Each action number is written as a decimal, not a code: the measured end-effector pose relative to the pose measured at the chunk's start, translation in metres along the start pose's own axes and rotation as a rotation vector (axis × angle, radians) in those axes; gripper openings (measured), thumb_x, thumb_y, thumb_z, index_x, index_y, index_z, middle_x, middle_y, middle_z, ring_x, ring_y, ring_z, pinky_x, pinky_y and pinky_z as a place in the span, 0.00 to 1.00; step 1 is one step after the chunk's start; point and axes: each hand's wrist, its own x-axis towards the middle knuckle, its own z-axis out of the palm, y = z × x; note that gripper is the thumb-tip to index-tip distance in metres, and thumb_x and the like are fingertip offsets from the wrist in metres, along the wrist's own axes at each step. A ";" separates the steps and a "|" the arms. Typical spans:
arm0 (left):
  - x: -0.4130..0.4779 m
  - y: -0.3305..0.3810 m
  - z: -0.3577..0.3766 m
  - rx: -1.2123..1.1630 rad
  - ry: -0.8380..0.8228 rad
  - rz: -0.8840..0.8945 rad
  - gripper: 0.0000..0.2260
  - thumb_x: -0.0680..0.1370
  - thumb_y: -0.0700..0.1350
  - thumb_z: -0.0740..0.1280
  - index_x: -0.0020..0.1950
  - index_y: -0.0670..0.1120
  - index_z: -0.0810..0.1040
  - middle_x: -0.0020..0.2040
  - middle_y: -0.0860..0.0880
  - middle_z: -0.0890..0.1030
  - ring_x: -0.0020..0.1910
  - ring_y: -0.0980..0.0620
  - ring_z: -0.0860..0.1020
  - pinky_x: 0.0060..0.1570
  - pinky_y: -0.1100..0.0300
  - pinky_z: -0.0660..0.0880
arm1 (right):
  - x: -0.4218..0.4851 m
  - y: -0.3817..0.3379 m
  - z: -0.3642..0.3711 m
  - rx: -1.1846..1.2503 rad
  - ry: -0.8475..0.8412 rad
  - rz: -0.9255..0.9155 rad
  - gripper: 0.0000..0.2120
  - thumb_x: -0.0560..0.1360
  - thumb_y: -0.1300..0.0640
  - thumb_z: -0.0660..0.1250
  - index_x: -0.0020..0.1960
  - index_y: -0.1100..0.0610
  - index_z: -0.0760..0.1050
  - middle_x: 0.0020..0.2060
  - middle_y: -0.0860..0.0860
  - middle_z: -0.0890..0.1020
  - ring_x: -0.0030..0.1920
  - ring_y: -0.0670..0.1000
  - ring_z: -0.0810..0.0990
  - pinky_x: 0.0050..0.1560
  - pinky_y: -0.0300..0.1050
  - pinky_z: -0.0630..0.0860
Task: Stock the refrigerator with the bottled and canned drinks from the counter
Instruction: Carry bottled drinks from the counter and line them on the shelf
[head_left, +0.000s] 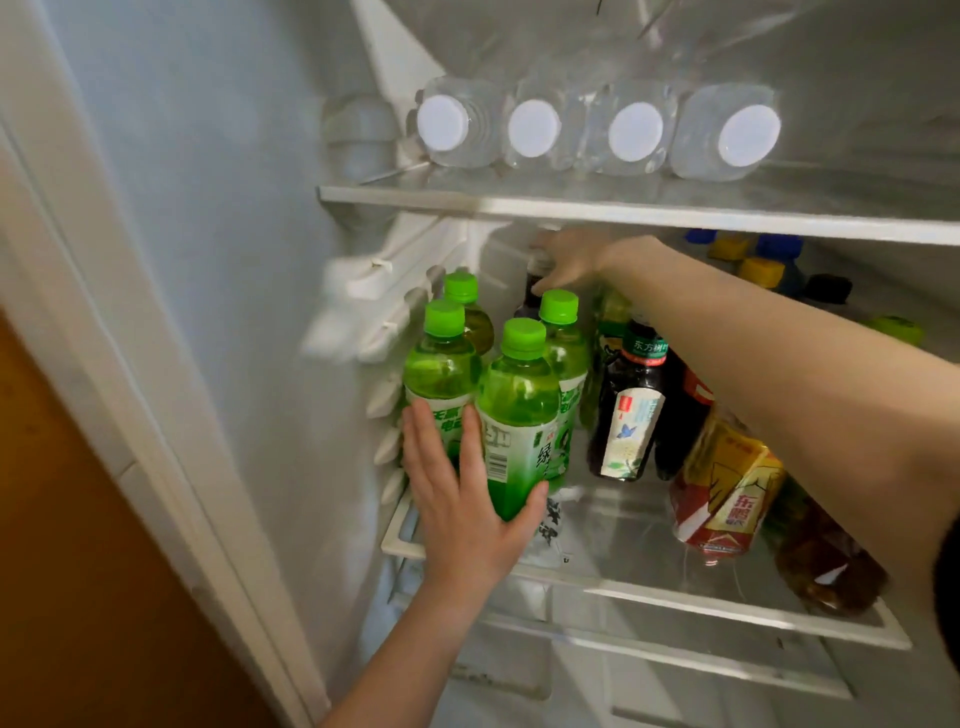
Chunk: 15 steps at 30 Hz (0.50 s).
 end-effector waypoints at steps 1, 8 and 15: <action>0.000 -0.001 0.000 0.006 0.001 -0.002 0.42 0.69 0.64 0.64 0.76 0.47 0.52 0.77 0.39 0.45 0.76 0.40 0.45 0.74 0.47 0.47 | 0.003 0.000 0.000 -0.018 -0.019 0.010 0.33 0.73 0.44 0.67 0.73 0.57 0.62 0.67 0.59 0.71 0.63 0.59 0.73 0.60 0.47 0.72; -0.001 -0.002 0.001 0.020 0.011 -0.001 0.42 0.69 0.64 0.64 0.76 0.47 0.51 0.77 0.39 0.46 0.77 0.40 0.45 0.73 0.44 0.49 | 0.002 0.004 0.002 0.103 0.053 0.013 0.26 0.70 0.49 0.71 0.63 0.60 0.72 0.57 0.57 0.79 0.55 0.58 0.79 0.52 0.47 0.76; -0.001 -0.004 0.002 0.009 0.027 0.010 0.43 0.69 0.64 0.65 0.77 0.48 0.50 0.78 0.41 0.43 0.77 0.40 0.45 0.74 0.46 0.46 | -0.028 0.012 0.007 0.248 0.243 -0.007 0.10 0.73 0.56 0.69 0.42 0.57 0.68 0.38 0.51 0.73 0.44 0.53 0.72 0.42 0.43 0.64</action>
